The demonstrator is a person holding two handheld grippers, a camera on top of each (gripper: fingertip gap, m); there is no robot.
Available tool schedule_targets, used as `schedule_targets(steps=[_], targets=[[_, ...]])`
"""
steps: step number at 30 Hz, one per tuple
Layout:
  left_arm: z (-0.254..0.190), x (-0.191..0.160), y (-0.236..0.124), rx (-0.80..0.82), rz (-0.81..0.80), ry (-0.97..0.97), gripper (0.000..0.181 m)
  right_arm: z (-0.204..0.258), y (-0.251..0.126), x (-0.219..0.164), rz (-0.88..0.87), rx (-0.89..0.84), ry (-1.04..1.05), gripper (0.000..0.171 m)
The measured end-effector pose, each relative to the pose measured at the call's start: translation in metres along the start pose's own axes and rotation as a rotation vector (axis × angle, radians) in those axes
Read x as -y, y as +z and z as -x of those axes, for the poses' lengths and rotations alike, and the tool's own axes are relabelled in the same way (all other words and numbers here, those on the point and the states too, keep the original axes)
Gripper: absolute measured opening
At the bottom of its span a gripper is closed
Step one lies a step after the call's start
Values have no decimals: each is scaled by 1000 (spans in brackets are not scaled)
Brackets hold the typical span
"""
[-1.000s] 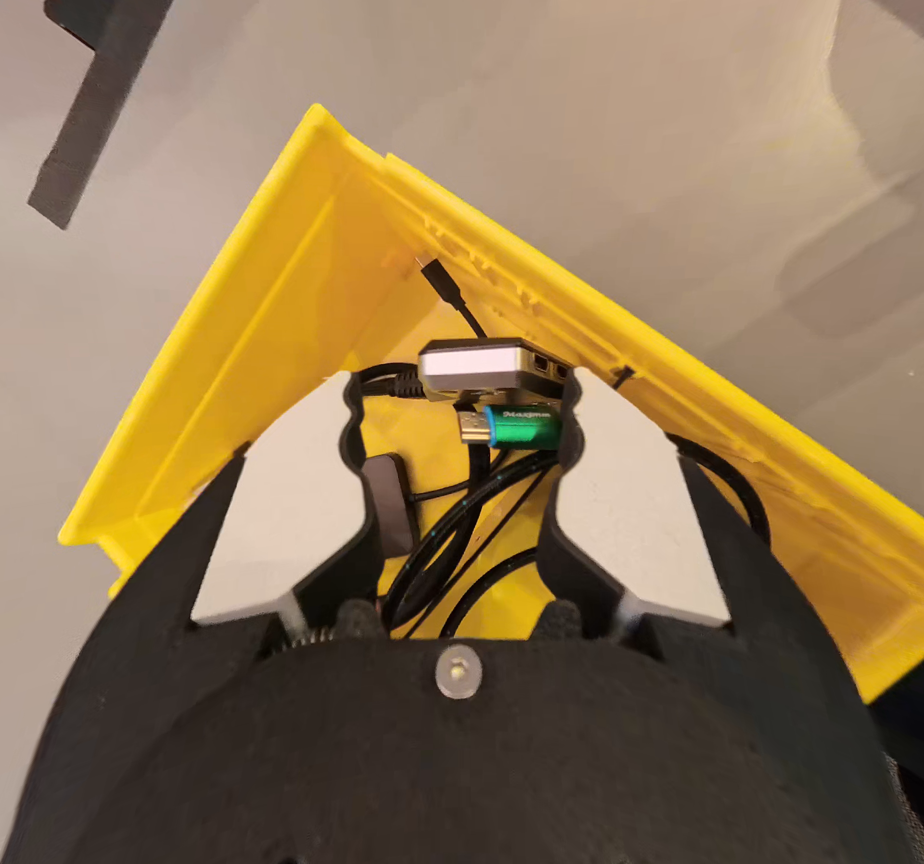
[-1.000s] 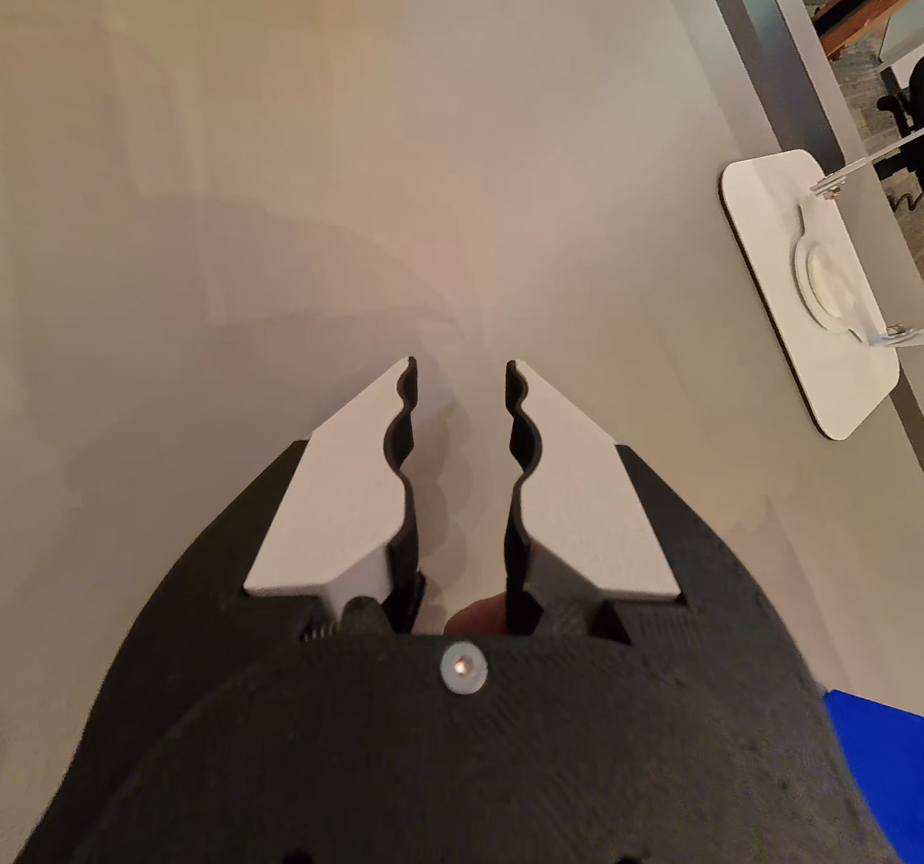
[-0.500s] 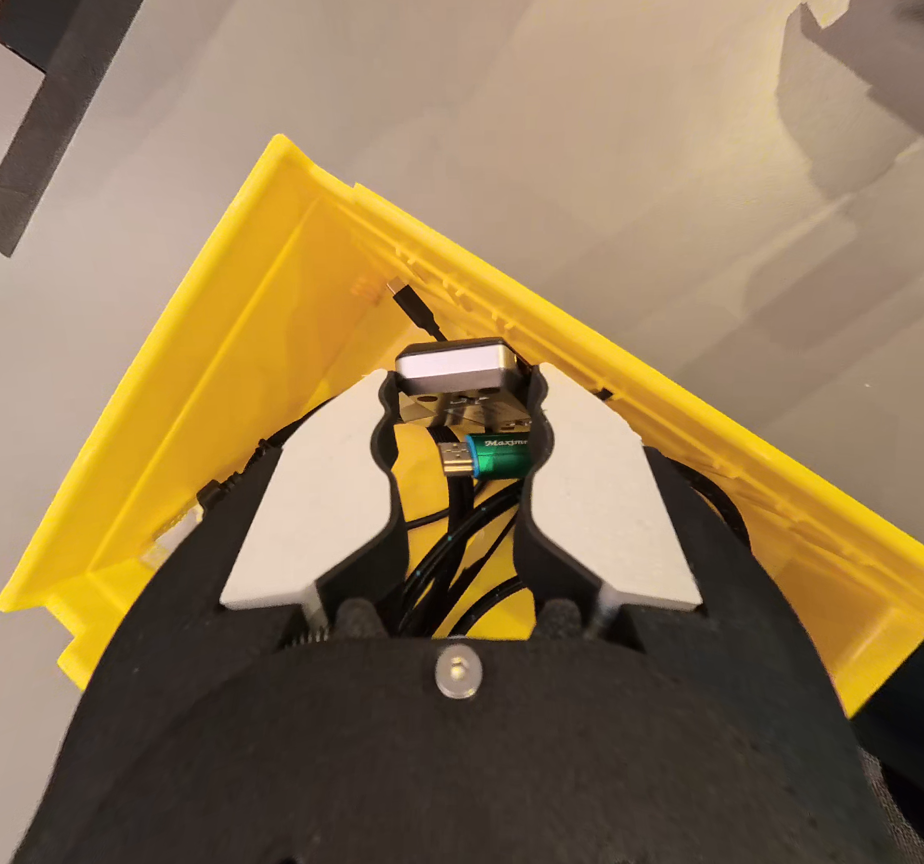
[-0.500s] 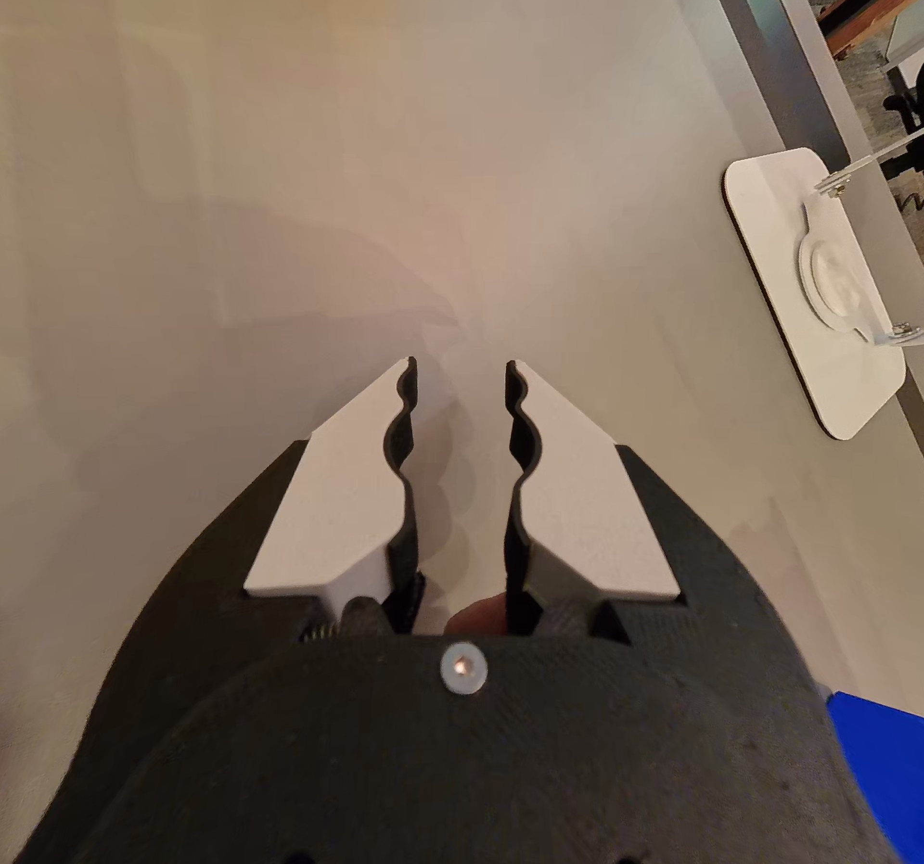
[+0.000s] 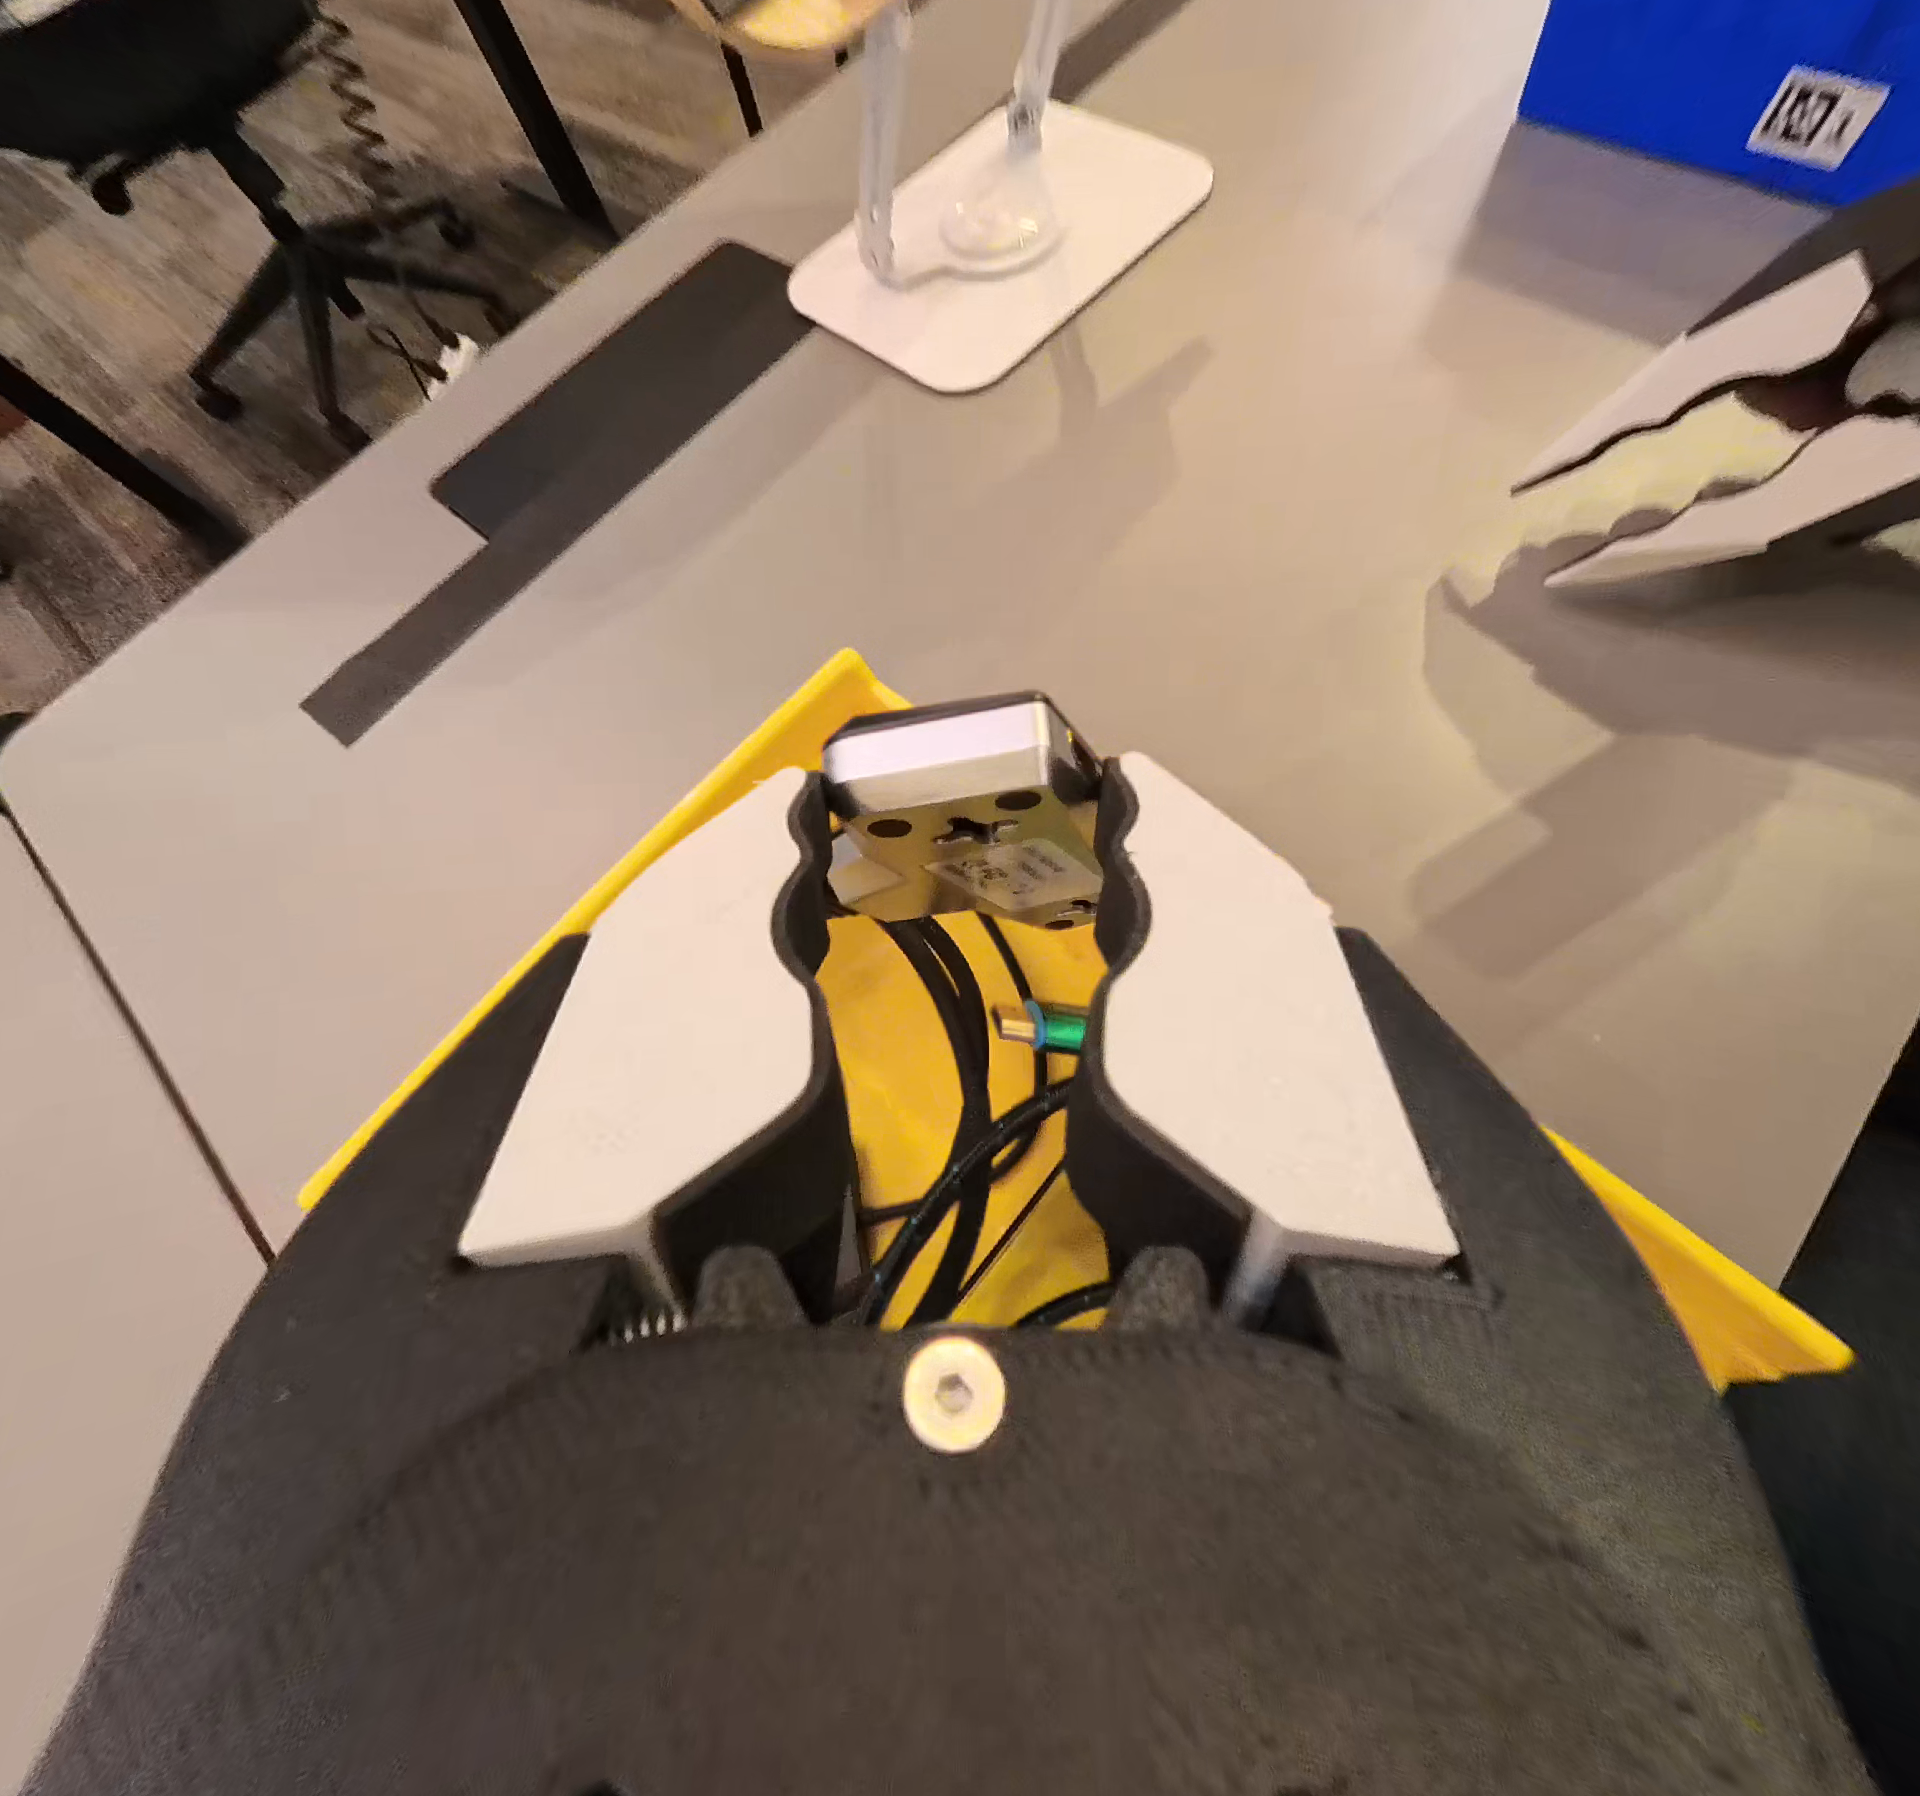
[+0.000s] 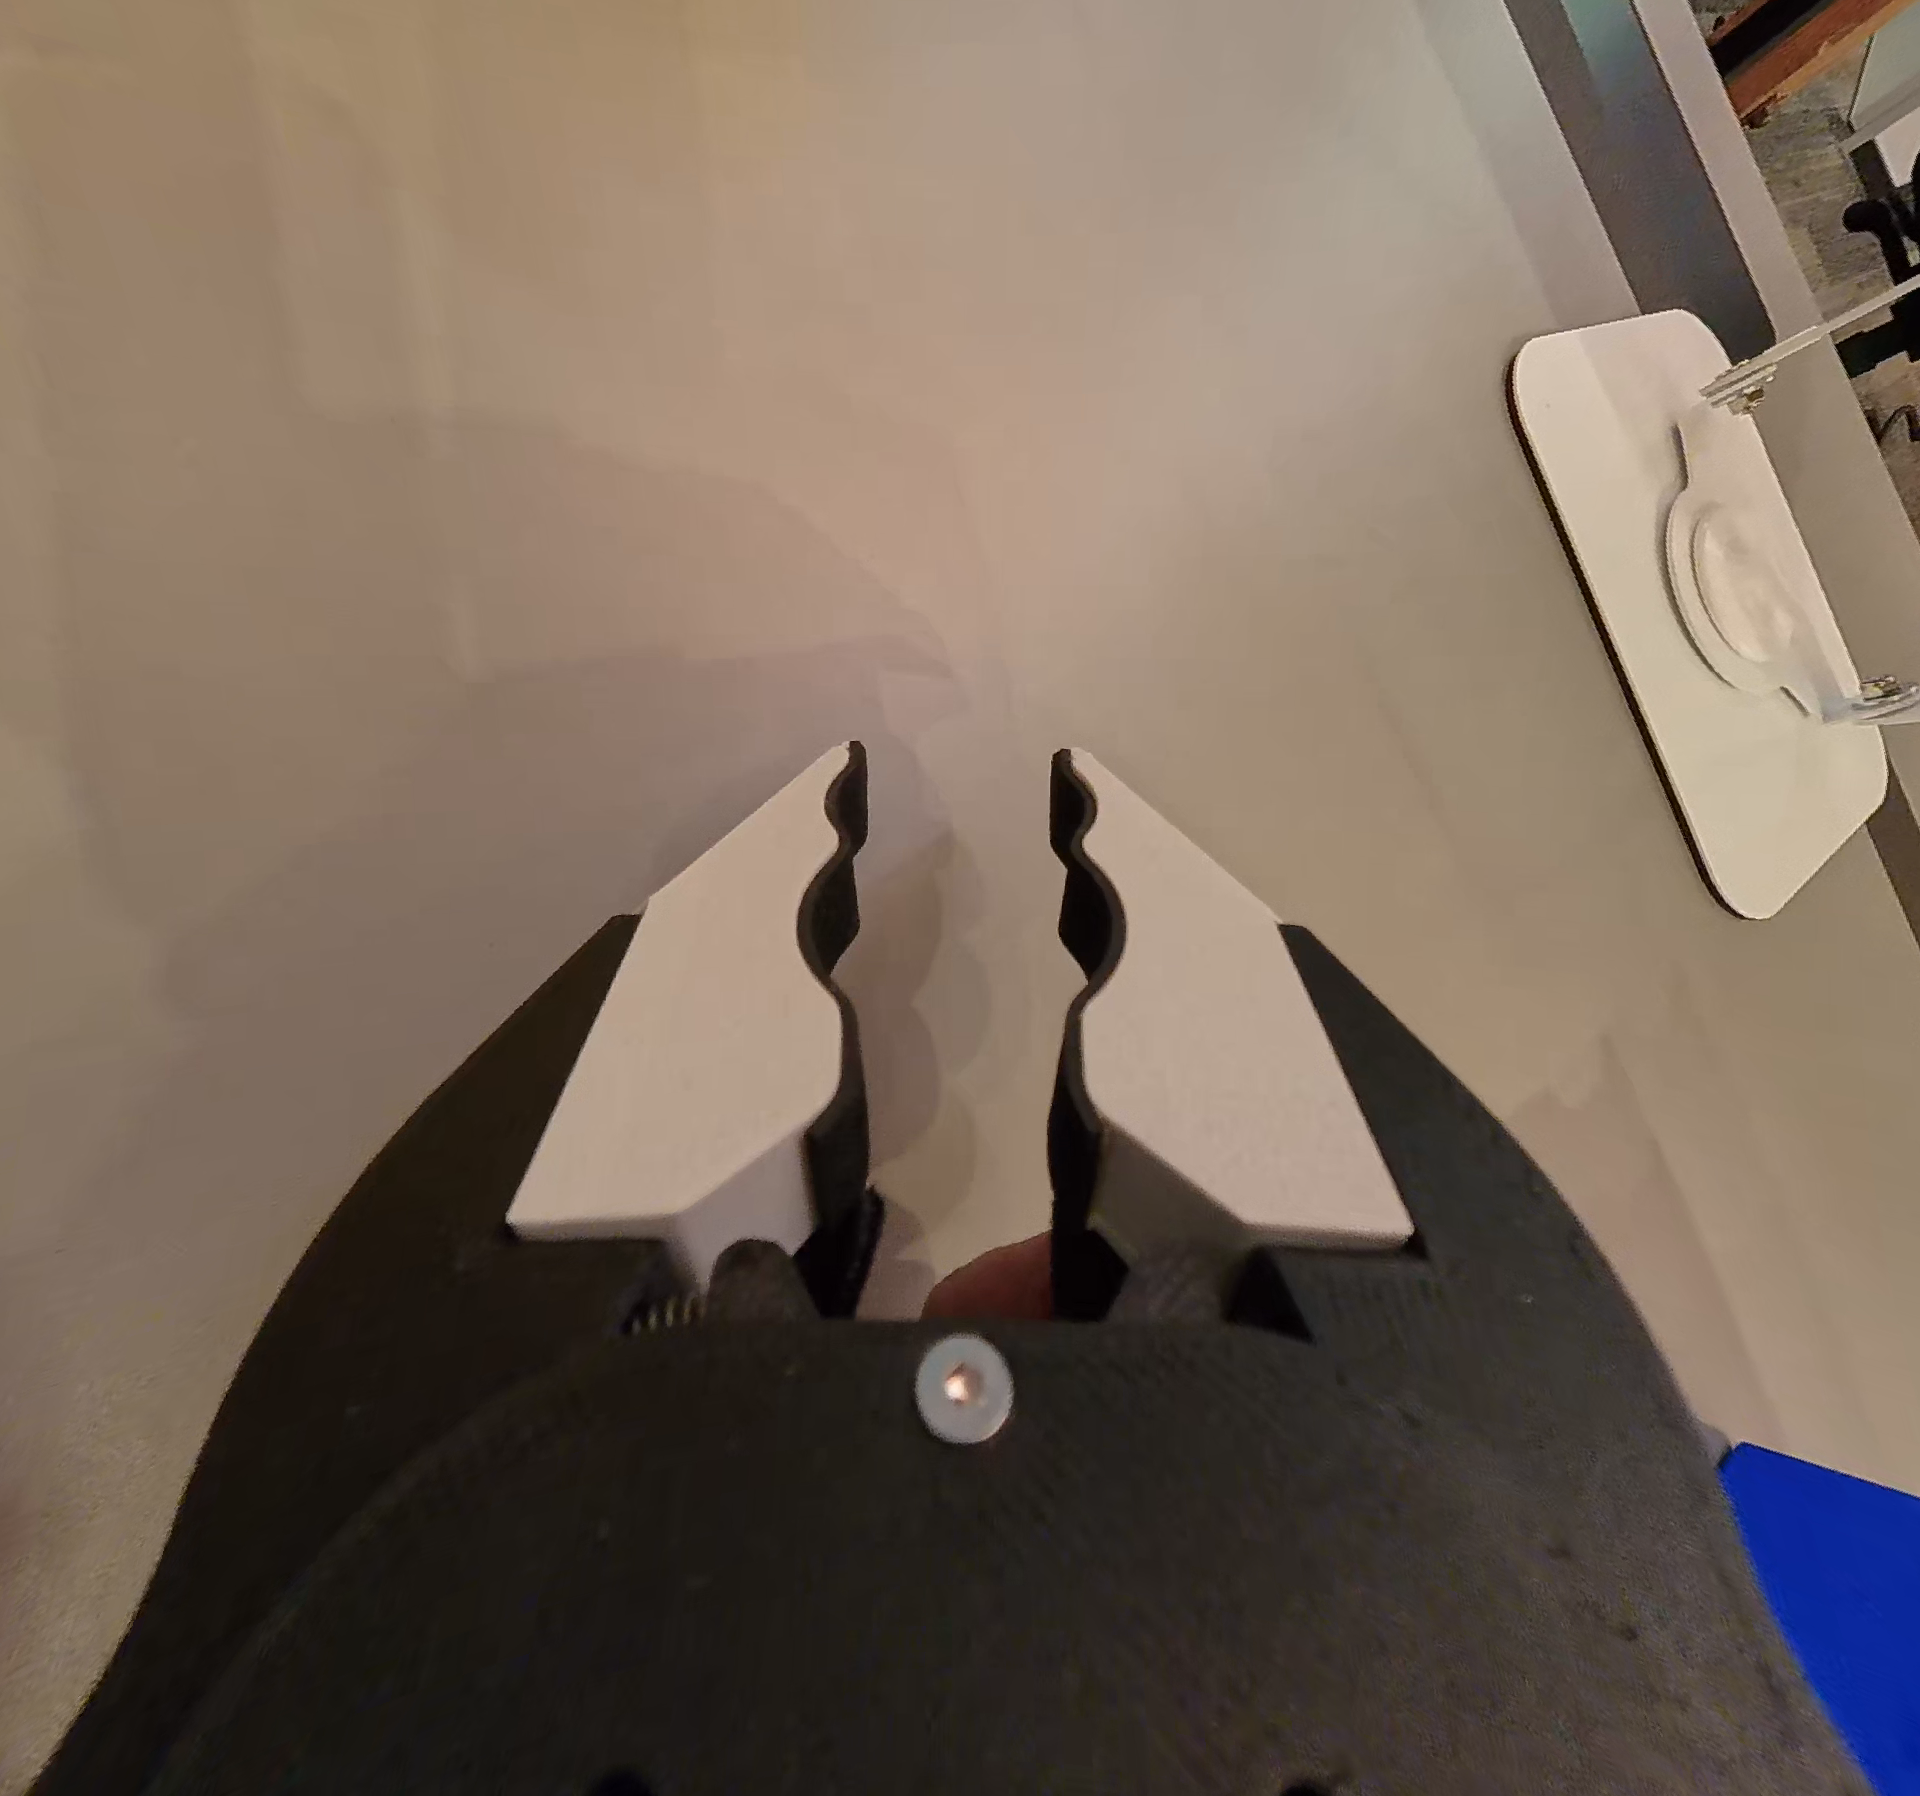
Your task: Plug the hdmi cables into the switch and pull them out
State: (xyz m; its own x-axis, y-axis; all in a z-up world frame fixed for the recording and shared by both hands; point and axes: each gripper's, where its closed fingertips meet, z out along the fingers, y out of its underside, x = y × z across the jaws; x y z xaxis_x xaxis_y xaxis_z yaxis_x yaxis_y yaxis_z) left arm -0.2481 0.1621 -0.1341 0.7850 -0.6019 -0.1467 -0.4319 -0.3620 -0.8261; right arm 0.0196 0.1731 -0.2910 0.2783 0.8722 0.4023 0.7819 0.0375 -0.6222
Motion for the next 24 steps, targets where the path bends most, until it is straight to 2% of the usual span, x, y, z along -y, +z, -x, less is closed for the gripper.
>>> schedule_targets(steps=[1,12,17,24], targets=[[2,4,-3,8,-26,-10,49,0,0,0,0,0,-1,33],[11,47,-31,76,-253,-15,48,0,0,0,-1,-3,-3,33],[-9,71,-35,38,-338,28,48,-1,-1,2,-6,-4,0,33],[-45,92,-23,-46,-363,75,48,-1,-3,5,-21,-9,1,34]])
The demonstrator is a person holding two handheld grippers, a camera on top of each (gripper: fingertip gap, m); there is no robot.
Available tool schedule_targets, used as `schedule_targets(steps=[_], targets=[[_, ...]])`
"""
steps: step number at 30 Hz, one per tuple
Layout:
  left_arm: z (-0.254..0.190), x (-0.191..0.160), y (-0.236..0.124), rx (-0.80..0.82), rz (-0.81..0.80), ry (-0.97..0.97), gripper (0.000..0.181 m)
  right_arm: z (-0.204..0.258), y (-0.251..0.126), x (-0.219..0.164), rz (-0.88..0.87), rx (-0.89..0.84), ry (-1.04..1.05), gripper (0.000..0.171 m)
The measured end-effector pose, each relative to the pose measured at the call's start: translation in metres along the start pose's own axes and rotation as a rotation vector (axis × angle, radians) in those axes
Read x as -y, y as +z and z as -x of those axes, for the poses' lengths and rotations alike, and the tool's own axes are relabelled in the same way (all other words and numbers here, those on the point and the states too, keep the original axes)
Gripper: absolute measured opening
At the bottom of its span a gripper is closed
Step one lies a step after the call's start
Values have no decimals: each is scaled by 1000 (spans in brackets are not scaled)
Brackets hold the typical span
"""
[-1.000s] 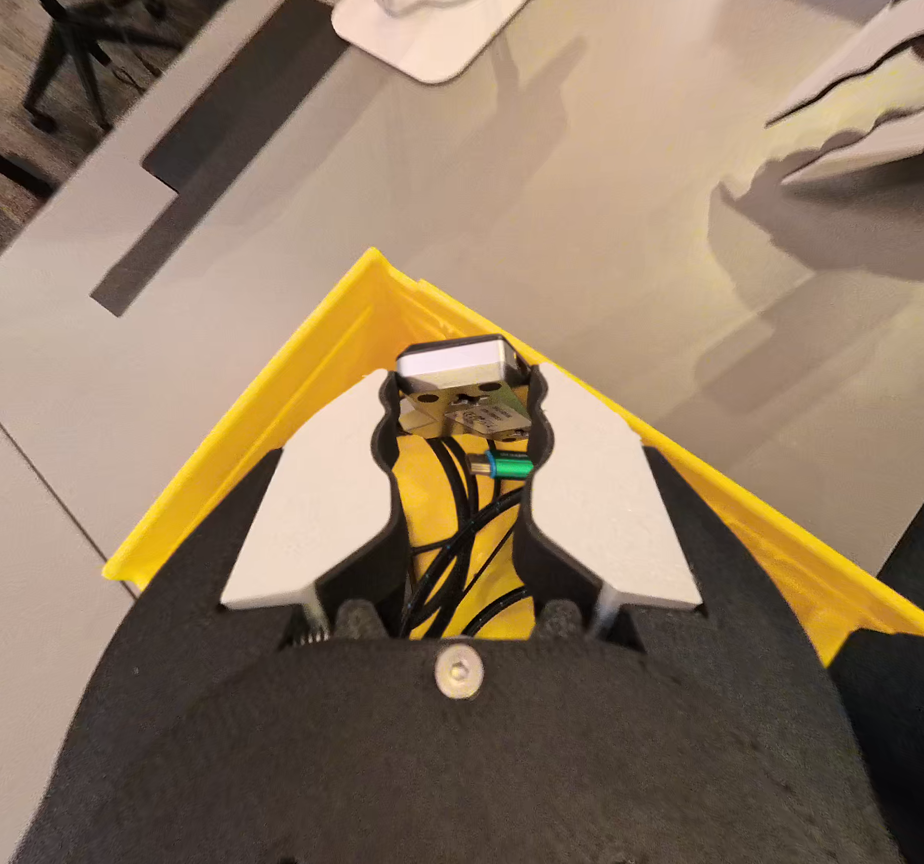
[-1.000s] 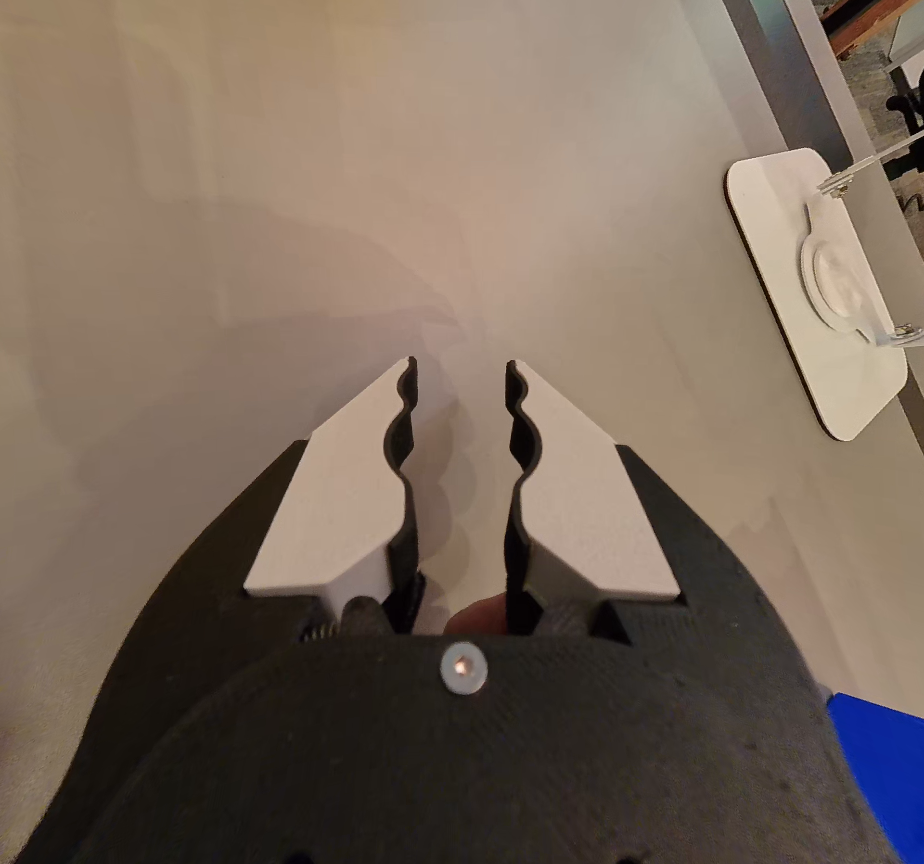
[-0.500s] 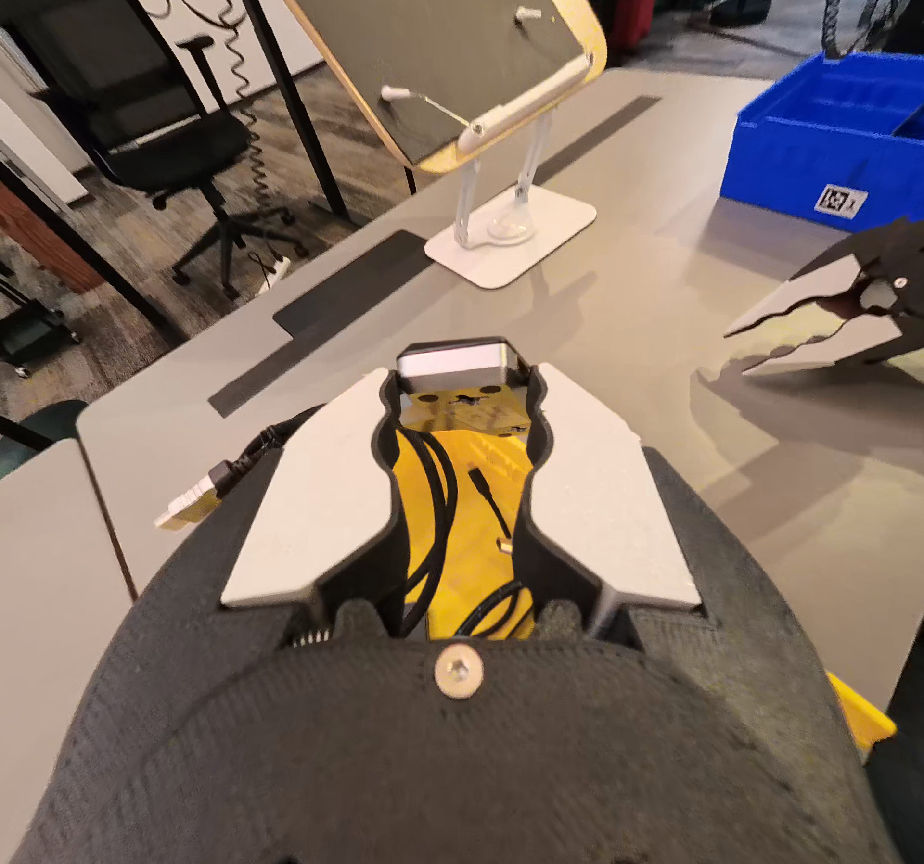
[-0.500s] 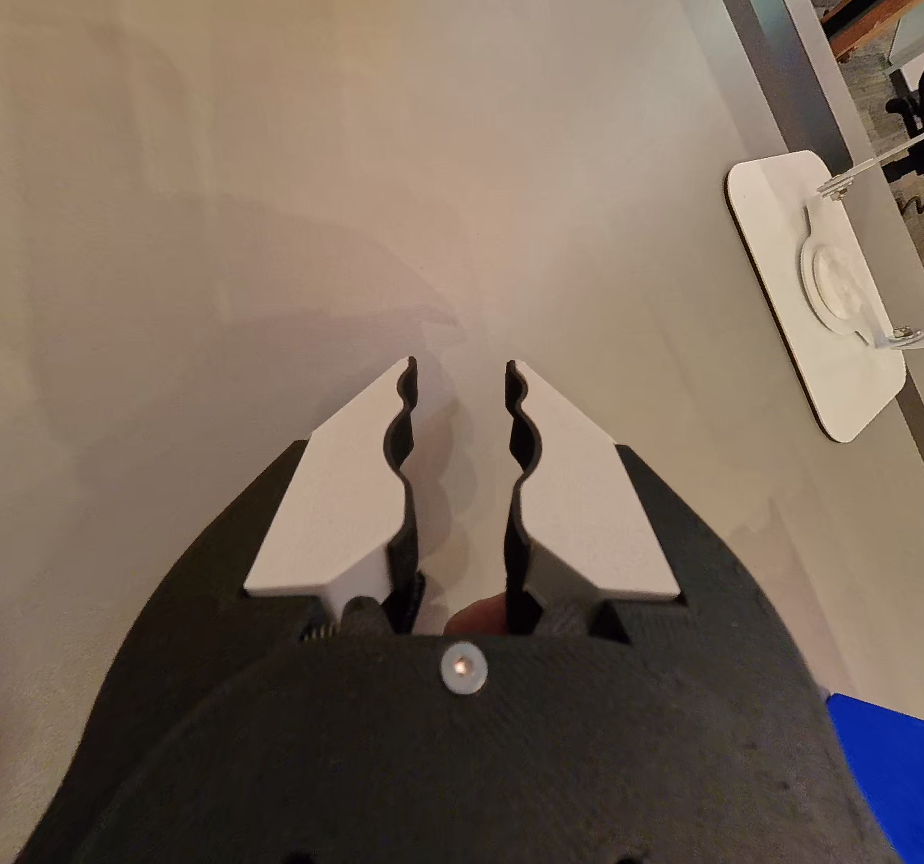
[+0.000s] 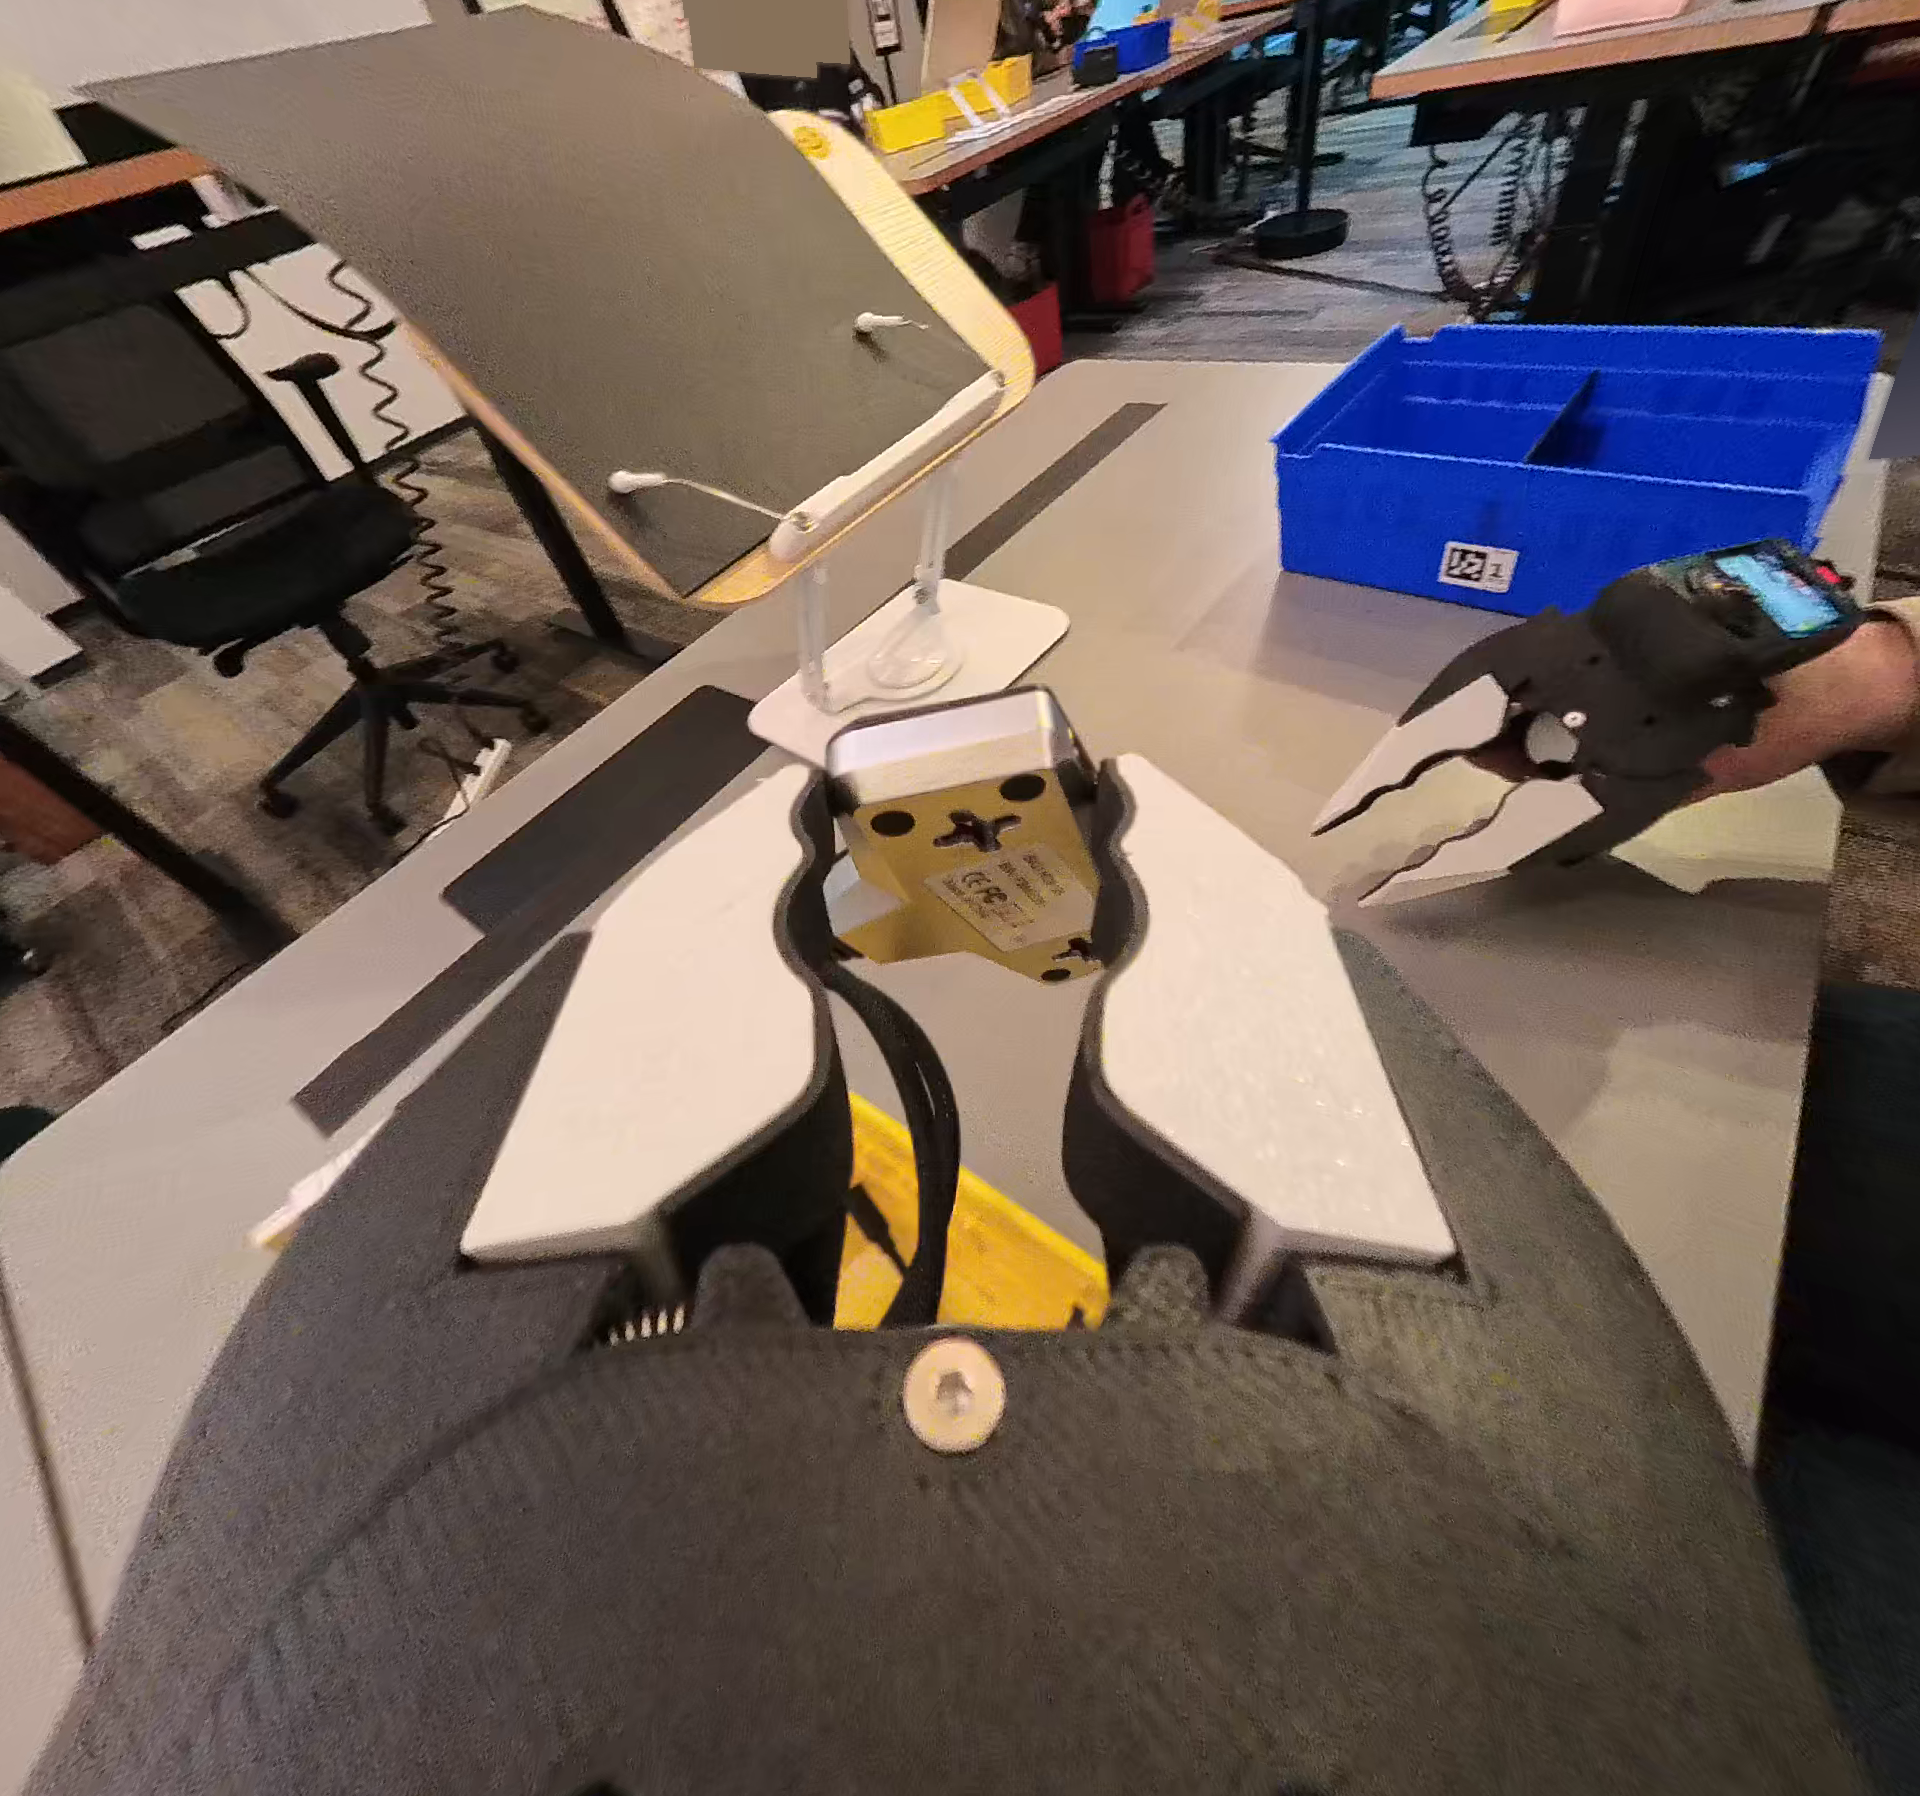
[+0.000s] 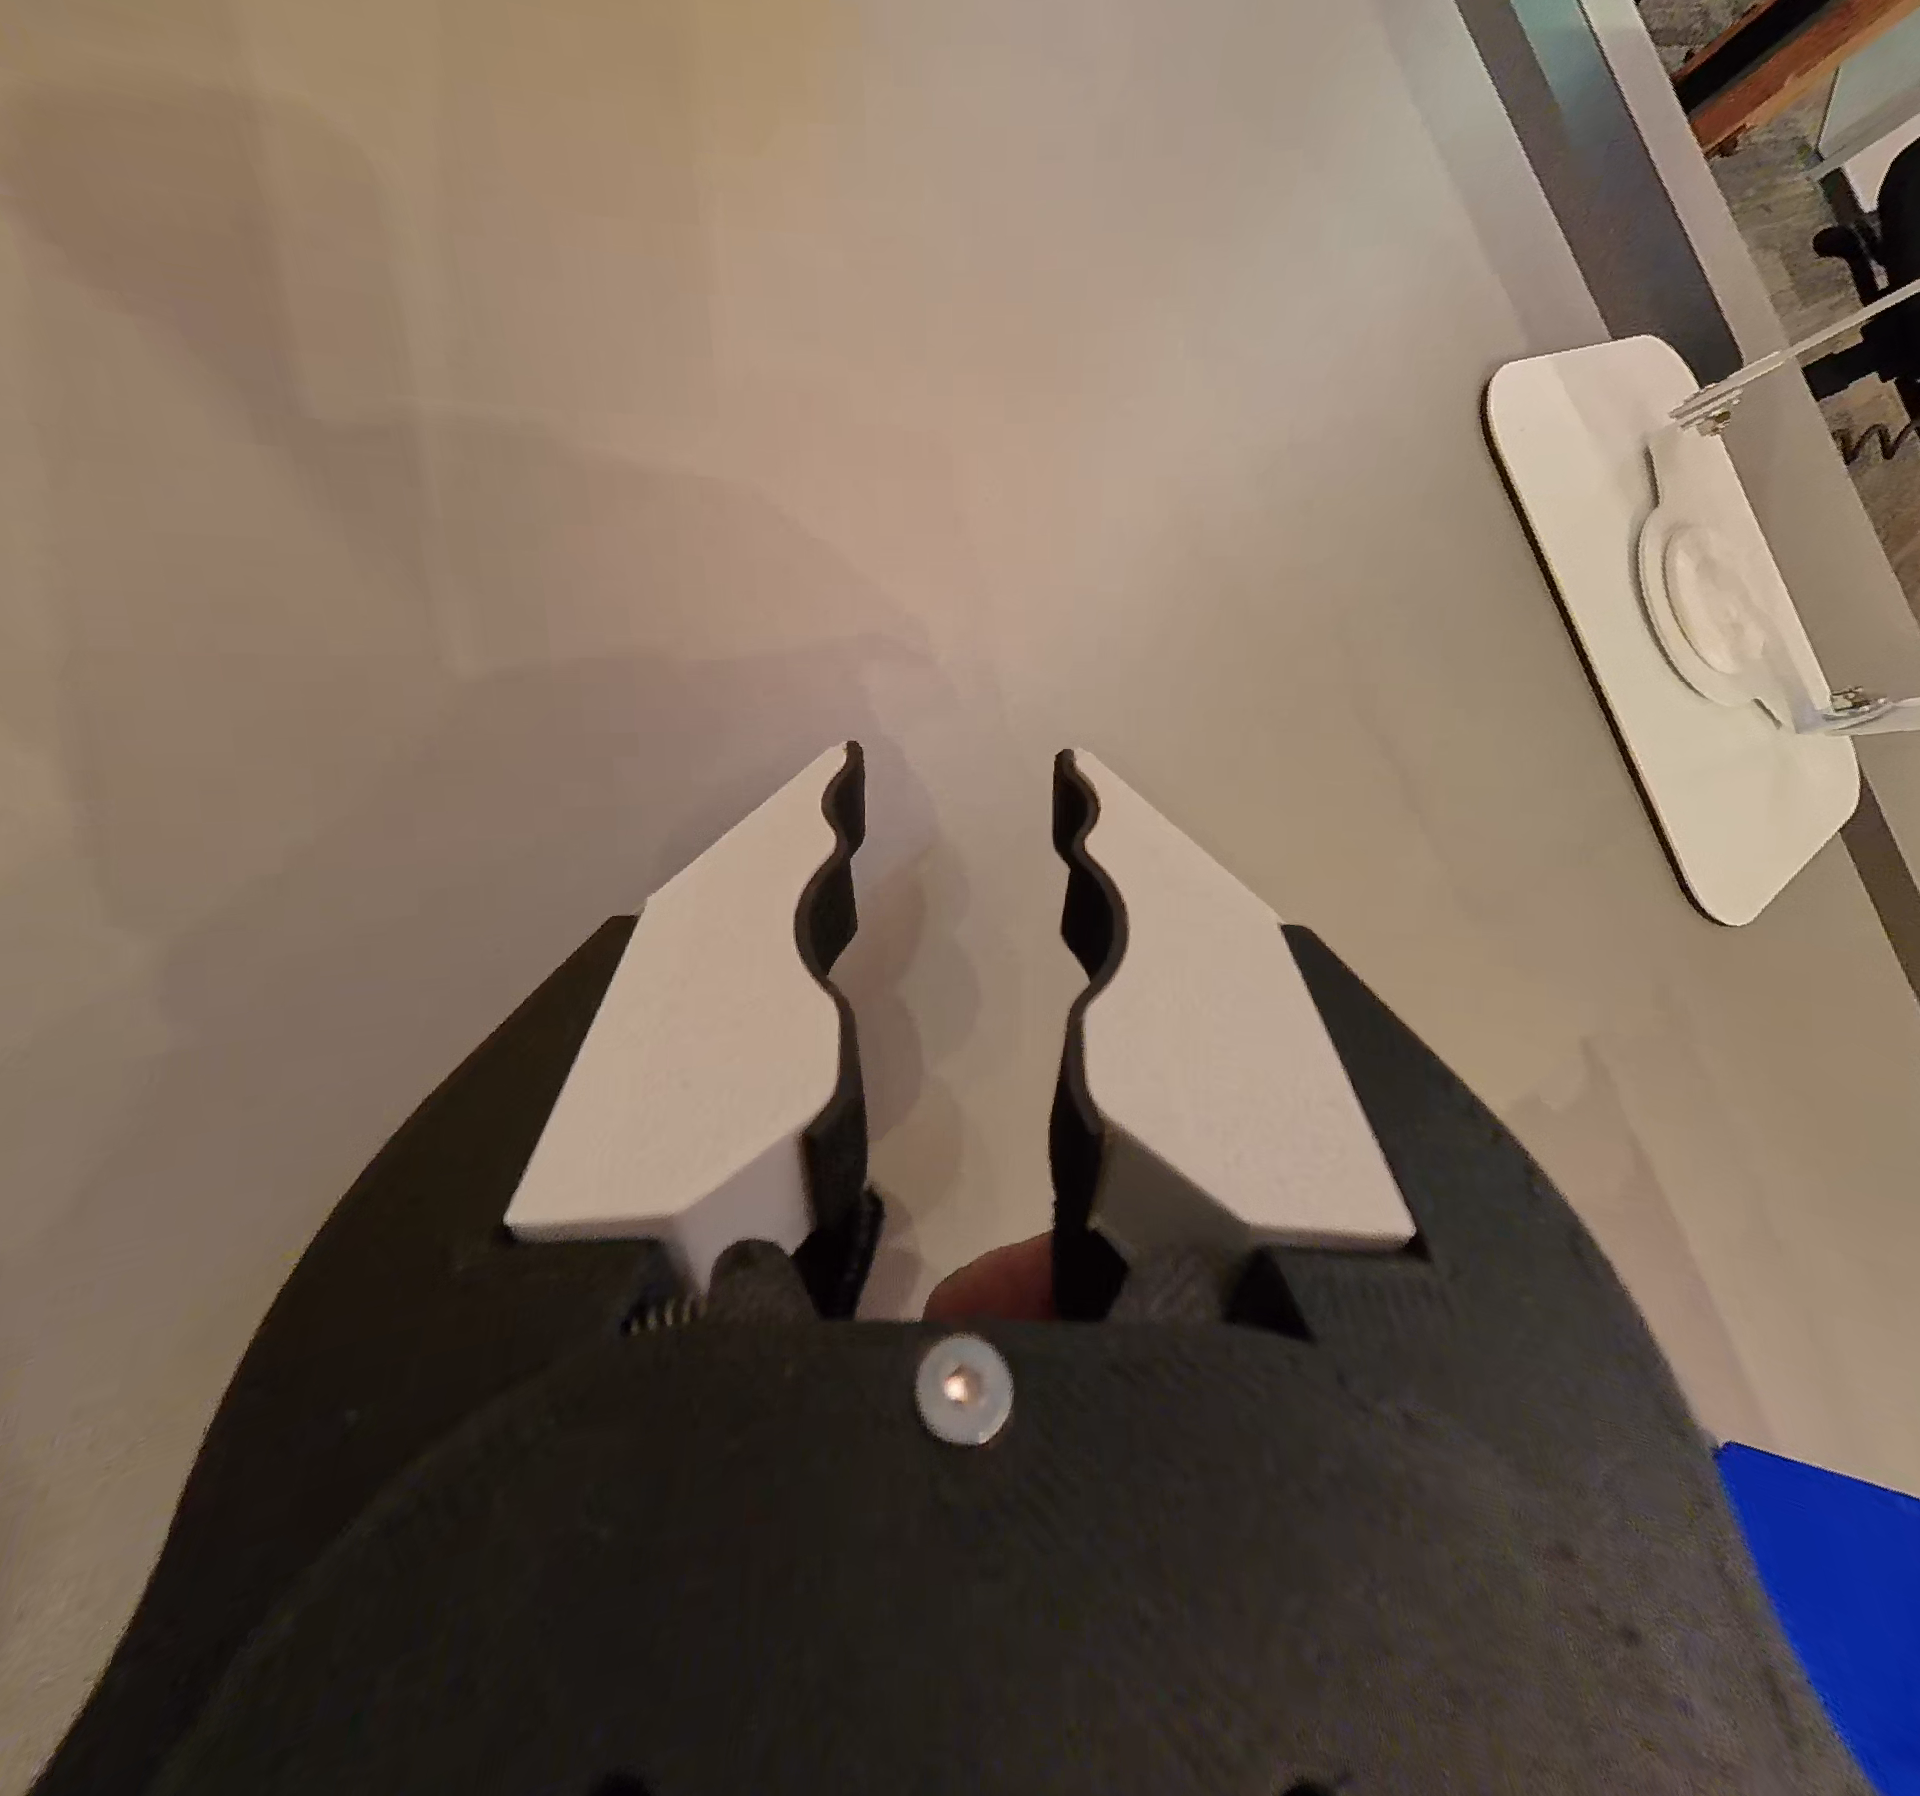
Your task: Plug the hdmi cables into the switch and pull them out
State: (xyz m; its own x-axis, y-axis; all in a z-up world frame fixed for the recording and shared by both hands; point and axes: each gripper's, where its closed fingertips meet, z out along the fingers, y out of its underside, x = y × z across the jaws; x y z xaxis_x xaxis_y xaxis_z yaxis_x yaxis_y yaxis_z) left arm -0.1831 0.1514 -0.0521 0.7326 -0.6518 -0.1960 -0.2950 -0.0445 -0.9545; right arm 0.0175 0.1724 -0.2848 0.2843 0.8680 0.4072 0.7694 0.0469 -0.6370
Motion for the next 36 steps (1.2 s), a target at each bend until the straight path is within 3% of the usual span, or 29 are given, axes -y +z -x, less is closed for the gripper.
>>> schedule_targets(steps=[6,10,13,17,21,24,31,34,36], targets=[[-33,-2,29,-83,14,1,48,1,-9,19,-96,20,39,41],[-59,-5,49,-147,24,-15,48,-5,-30,53,-270,20,109,67],[-81,-6,65,-189,31,-30,48,-5,-48,82,-401,1,109,77],[-111,-8,85,-235,45,-31,48,-3,-64,106,-485,-56,94,78],[-140,-5,98,-290,26,-56,48,-3,-70,113,-498,-112,42,71],[-158,-4,103,-329,17,-72,47,-9,-67,106,-455,-177,7,49],[-155,-8,105,-346,12,-197,47,-31,-73,96,-398,-305,-35,30],[-147,-11,105,-272,15,-91,33,-31,-69,88,-351,-289,-69,18],[-143,-12,104,-229,24,-12,43,-32,-66,84,-330,-290,-69,19]])
